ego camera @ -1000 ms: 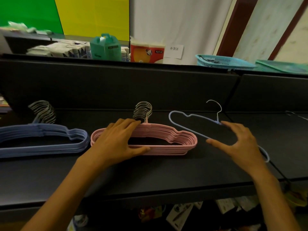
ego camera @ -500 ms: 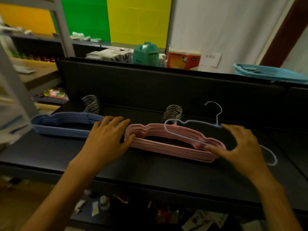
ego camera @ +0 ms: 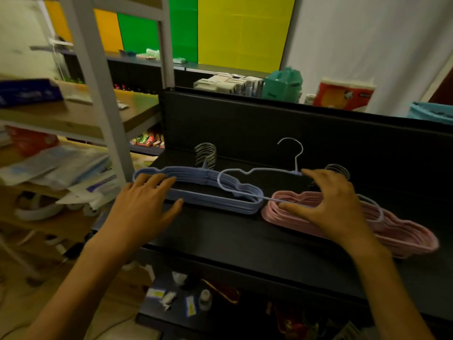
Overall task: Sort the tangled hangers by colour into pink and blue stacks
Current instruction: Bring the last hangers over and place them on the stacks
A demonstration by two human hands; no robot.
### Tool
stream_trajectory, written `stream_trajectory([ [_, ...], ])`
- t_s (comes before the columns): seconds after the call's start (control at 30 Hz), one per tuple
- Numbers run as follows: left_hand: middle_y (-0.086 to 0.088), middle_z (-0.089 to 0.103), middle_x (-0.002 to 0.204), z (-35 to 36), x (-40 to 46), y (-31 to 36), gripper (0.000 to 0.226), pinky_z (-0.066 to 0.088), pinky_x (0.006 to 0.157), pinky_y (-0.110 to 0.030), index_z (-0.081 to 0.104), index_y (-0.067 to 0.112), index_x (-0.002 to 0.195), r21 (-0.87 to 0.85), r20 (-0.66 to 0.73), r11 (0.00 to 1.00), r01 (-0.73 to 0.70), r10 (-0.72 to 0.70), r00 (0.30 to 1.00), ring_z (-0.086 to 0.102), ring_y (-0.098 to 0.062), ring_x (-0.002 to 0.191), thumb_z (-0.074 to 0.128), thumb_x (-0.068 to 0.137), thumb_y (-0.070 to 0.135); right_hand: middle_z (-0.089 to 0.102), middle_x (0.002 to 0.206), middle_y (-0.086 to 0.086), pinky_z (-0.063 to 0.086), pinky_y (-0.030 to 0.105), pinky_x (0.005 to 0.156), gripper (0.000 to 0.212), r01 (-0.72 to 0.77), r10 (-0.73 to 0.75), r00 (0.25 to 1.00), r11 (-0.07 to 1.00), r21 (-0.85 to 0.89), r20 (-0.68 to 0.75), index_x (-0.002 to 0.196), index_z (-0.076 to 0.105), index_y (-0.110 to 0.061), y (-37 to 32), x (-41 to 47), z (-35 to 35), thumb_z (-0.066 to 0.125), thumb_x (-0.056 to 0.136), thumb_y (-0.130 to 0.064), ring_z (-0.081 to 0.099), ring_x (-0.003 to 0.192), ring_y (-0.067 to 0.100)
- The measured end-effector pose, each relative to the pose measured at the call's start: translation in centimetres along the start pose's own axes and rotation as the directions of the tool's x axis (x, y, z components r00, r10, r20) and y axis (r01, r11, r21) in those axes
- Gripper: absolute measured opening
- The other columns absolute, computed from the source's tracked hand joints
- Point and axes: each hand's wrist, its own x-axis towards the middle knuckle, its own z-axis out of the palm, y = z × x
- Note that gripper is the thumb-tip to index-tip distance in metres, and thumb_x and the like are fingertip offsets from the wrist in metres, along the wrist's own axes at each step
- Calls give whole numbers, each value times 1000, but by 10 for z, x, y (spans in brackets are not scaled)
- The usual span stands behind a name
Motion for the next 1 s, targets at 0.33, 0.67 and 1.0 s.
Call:
stream_trajectory([
  [0.33,-1,37,146,-6,30,-109,62,33,105,-40,31,26,143,-36,-27,998,-54,53,998,33,-22,133,43,89,54,42,135,-2,30,29,100,92,1,1,997,1000,-24,81,137,41,-26,-123,38,75,56,62,-78,35,123,16],
  [0.67,-2,36,146,-1,48,-129,63,33,104,-40,29,25,144,-137,-54,981,-136,130,990,32,-22,132,46,89,52,43,132,-3,28,26,95,89,17,-12,990,999,-34,143,137,39,-27,-157,49,108,55,65,-77,37,118,14],
  [1.0,-1,33,148,1,55,-130,64,30,107,-39,26,25,145,-157,-34,973,-169,165,986,27,-22,134,45,90,50,40,134,-5,25,22,92,88,17,-15,986,1000,-9,168,138,36,-30,-161,48,111,60,65,-74,34,118,10],
])
